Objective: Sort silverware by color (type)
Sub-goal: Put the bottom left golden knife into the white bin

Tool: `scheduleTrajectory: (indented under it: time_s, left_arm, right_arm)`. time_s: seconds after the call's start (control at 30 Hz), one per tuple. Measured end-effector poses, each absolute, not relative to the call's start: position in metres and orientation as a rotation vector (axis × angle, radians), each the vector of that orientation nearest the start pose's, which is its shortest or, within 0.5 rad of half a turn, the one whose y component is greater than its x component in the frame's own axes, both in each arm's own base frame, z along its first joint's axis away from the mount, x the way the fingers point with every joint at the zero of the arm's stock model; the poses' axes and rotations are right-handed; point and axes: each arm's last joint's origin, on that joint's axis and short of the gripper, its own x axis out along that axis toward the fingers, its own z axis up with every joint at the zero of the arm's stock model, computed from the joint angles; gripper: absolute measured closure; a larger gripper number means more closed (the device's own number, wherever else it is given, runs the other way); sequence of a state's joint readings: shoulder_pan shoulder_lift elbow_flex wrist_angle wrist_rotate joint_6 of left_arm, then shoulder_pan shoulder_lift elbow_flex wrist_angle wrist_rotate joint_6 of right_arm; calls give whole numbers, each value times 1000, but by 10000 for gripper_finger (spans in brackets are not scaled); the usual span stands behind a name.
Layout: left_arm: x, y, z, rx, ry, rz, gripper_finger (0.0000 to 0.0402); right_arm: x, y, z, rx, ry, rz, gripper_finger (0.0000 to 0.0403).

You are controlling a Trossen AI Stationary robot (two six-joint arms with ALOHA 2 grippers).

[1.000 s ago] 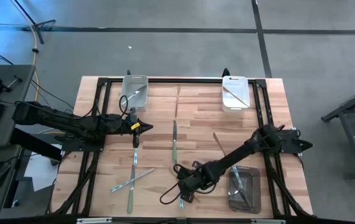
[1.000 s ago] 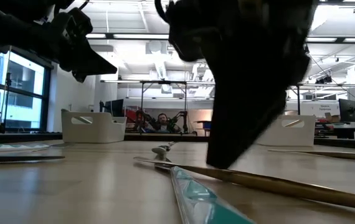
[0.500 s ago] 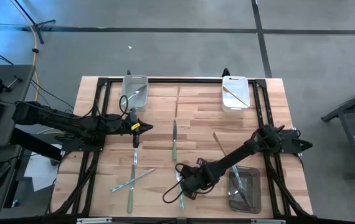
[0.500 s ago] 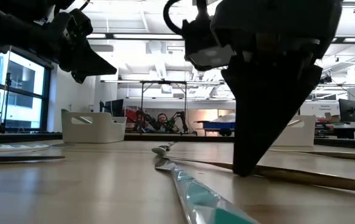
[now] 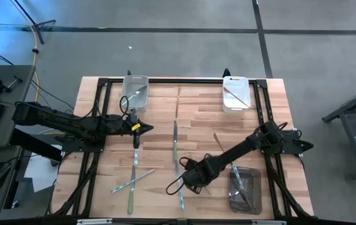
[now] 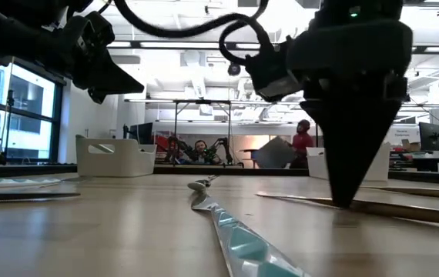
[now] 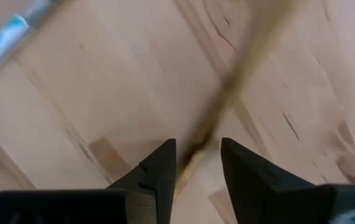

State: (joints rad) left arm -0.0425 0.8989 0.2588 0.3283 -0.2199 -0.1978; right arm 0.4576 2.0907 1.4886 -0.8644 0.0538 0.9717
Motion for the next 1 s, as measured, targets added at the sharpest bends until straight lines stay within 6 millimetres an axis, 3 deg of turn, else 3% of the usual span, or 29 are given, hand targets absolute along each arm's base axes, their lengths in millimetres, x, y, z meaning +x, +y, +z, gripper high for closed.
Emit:
scheduleTrajectory:
  time_s: [0.47, 0.7, 0.87, 1.0]
  left_arm:
    - [179, -1, 182, -156, 294, 206, 397]
    - [179, -1, 181, -161, 301, 208, 397]
    - [179, -1, 181, -162, 301, 208, 397]
    - [179, -1, 181, -162, 301, 208, 397]
  right_arm:
    - [348, 183, 143, 388, 1441, -423, 294]
    - [354, 177, 133, 349, 1486, -382, 344]
    - [357, 171, 138, 323, 1505, -305, 394]
    - [358, 165, 146, 331, 1504, -250, 394]
